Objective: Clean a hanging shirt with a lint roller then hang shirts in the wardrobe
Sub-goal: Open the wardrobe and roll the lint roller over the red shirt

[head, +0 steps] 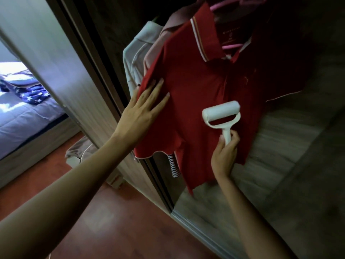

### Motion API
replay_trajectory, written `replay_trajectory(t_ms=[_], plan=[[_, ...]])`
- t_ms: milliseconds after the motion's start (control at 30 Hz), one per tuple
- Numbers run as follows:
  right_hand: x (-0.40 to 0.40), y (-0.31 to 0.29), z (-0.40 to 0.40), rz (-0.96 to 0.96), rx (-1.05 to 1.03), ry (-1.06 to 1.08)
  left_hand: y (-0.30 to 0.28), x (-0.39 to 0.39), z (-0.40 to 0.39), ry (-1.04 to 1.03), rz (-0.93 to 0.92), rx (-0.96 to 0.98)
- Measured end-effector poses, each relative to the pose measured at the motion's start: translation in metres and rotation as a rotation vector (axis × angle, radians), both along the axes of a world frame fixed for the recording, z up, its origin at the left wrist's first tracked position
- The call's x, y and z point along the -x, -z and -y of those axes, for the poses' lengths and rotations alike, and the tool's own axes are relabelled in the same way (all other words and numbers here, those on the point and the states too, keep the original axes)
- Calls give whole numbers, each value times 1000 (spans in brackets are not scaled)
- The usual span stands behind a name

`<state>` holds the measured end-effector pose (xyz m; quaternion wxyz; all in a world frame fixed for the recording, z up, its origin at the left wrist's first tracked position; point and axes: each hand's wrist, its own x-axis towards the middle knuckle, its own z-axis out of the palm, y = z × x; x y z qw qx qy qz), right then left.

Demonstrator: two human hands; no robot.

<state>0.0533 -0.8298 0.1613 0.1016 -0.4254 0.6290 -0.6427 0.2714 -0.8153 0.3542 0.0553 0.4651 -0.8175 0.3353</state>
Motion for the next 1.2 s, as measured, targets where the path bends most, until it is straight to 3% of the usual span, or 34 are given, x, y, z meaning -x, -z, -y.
replay_trajectory(t_ms=[100, 233, 300, 400, 567, 667, 767, 933, 1067, 1200], plan=[[15, 13, 3, 0, -98, -3, 2, 1, 0, -8, -4, 0], [32, 84, -22, -95, -504, -98, 0, 1, 0, -14, 5, -4], [38, 106, -38, -87, -596, -82, 0, 0, -1, -22, 6, -5], [41, 95, -37, -19, -522, -15, 2, 0, -2, -29, -1, -4], [47, 8, 0, 89, -207, 65, 6, 4, -1, -16, -18, 4], [52, -24, 14, 127, -130, 61, 9, 3, -1, -9, -26, -4], [59, -7, 18, 69, -230, 2, 10, 3, 0, -4, -37, -7], [69, 65, -20, -6, -651, -142, 14, 5, -1, -4, -74, 5], [66, 79, -58, -32, -657, -156, 21, 8, -3, 38, -113, 15], [57, 56, -76, -45, -554, -123, 30, 15, -6, 115, -172, 1]])
